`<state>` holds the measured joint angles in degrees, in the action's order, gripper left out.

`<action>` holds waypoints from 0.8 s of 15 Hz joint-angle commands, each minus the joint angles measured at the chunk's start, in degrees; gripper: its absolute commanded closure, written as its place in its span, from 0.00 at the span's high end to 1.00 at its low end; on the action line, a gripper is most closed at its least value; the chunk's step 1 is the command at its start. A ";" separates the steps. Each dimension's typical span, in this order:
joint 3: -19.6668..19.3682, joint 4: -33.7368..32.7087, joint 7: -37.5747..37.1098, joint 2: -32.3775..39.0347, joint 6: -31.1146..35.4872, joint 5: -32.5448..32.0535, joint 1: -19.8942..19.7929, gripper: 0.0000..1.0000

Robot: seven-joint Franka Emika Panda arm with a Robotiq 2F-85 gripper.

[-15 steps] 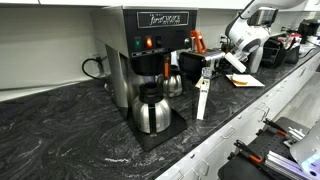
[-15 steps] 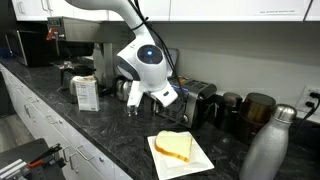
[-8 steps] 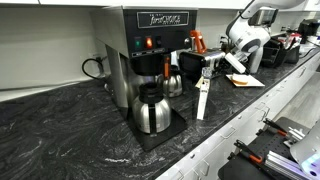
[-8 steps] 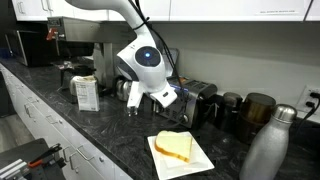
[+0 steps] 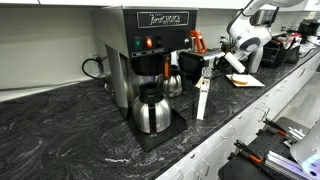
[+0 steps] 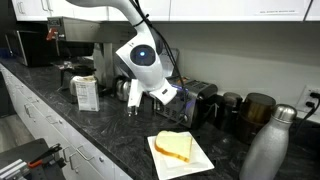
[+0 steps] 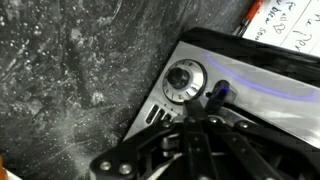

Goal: Push the left lever on the toaster upwards

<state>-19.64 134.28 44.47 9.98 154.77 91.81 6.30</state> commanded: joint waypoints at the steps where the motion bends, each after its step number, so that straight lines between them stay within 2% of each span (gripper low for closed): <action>1: 0.16 -0.50 6.23 -3.58 1.22 6.75 0.28 0.00; 6: 0.16 -0.46 12.50 -7.77 2.08 11.92 0.65 0.00; 10: 1.20 1.23 10.80 -11.04 7.09 5.27 2.26 0.00; 12: 2.23 2.95 8.15 -13.62 10.17 -0.67 3.35 0.00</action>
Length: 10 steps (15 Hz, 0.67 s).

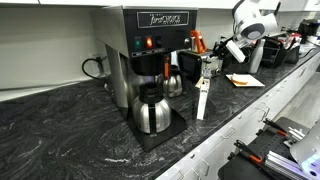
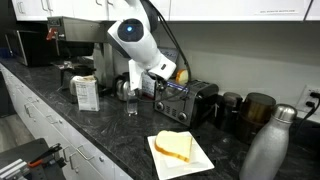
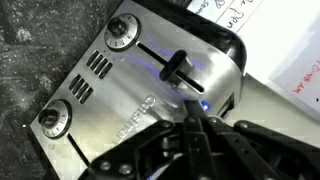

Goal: Push the left lever on the toaster upwards

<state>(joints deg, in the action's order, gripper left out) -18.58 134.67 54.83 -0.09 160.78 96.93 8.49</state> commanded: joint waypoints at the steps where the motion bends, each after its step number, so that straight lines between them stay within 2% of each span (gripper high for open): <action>1: 1.73 3.73 -4.16 -5.07 5.48 -9.53 1.66 0.00; 4: 3.20 8.09 -12.30 -9.21 7.44 -23.00 2.20 0.00; 5: 3.66 9.56 -15.03 -10.50 7.29 -27.73 1.81 0.23; 8: 5.67 14.57 -23.82 -13.45 5.75 -43.59 -1.73 0.40; 10: 8.44 17.33 -28.83 -14.95 4.03 -54.06 -6.70 0.54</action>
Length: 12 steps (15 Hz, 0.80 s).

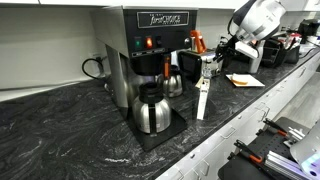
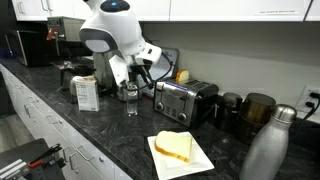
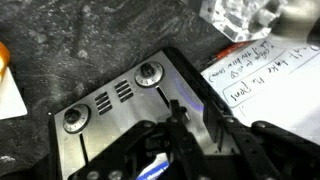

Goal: Push the left lever on the toaster upwards

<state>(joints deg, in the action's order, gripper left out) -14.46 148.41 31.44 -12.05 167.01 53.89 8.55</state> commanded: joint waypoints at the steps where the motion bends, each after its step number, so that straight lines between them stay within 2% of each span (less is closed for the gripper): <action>1: 6.52 4.76 -7.86 -3.31 -2.88 -16.23 -10.09 0.62; 3: 11.84 6.59 -12.36 -5.57 -6.33 -26.68 -18.20 0.76; 5: 13.25 7.25 -17.45 -11.41 -14.10 -37.39 -21.88 0.90; 6: 10.13 6.88 -19.63 -14.01 -17.97 -42.40 -19.35 0.95; 8: 8.60 5.32 -19.95 -18.95 -26.55 -44.36 -17.13 1.00; 9: 8.12 5.61 -20.64 -15.43 -20.42 -43.89 -16.53 0.92; 10: 8.03 5.51 -20.80 -18.33 -23.95 -44.51 -16.26 0.98; 12: 7.83 5.92 -20.77 -20.74 -26.20 -44.75 -16.08 1.00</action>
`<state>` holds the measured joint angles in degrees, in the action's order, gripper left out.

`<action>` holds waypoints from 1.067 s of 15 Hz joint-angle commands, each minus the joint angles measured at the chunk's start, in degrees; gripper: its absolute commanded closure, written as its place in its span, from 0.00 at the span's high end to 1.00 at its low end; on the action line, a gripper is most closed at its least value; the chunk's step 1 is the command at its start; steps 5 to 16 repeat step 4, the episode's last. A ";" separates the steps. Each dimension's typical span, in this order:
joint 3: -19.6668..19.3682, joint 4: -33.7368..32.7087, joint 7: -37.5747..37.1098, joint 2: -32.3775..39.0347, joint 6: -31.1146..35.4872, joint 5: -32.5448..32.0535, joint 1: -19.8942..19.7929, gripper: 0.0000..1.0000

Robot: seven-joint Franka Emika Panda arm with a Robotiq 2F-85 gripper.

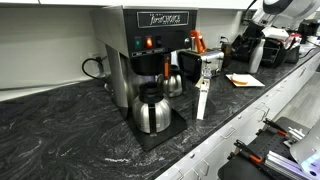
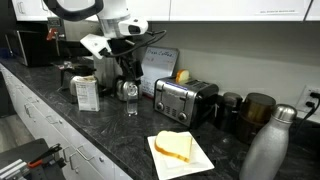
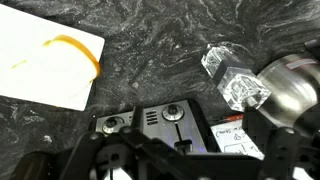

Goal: Push the left lever on the toaster upwards

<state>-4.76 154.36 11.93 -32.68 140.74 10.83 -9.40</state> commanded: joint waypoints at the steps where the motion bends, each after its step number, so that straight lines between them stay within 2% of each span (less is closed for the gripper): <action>1: -2.02 0.16 -1.23 0.07 0.06 -1.68 1.87 1.00; 16: -2.07 0.16 -1.18 0.94 0.08 -1.62 1.91 1.00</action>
